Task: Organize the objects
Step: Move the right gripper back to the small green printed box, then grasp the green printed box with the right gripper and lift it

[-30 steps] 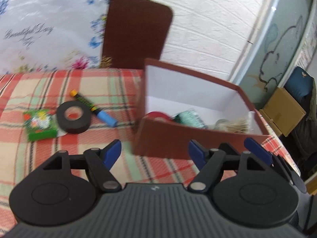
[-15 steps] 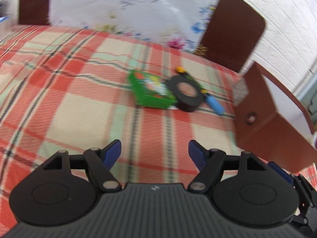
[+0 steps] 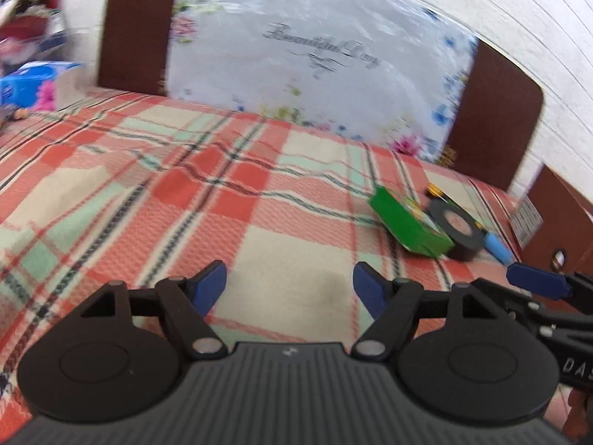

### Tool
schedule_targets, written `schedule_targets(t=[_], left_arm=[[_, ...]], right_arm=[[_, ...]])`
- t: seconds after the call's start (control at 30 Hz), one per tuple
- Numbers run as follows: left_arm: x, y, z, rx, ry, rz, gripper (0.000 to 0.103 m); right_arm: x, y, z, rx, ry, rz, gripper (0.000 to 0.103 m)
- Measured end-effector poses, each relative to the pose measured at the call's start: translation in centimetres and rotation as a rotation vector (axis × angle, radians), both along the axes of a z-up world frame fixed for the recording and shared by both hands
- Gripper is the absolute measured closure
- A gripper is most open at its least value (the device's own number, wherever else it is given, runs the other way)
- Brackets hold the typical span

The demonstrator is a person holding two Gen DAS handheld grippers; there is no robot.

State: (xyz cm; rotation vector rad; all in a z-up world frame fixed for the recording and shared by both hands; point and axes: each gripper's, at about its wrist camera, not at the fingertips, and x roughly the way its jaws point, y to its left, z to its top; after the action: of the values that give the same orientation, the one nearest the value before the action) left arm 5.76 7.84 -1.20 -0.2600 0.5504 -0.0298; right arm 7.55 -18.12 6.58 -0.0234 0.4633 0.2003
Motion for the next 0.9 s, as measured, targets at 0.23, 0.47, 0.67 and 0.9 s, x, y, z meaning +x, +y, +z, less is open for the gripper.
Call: schedule_targets(t=[0.23,0.47,0.67,0.9], left_arm=[[0.2,1.3,0.0,-0.072,-0.025,0.054,0.02],[0.2,1.5,-0.2,-0.092,-0.032,0.042,0.017],[0.2,1.4,-0.2,-0.088,-0.03,0.039,0.016],[1.1,-0.2,0.3,0.01,0.022,0.011,0.011]], right_arm=[[5.5,1.3,-0.2,0.062,0.041,0.028,0.036],[7.5,1.9,-1.9,0.086,0.112,0.009,0.045],[2.7,1.7,-2.1,-0.023,0.103,0.045,0.044],[-5.8,-0.8,-2.1,-0.111,0.093,-0.006,0.044]])
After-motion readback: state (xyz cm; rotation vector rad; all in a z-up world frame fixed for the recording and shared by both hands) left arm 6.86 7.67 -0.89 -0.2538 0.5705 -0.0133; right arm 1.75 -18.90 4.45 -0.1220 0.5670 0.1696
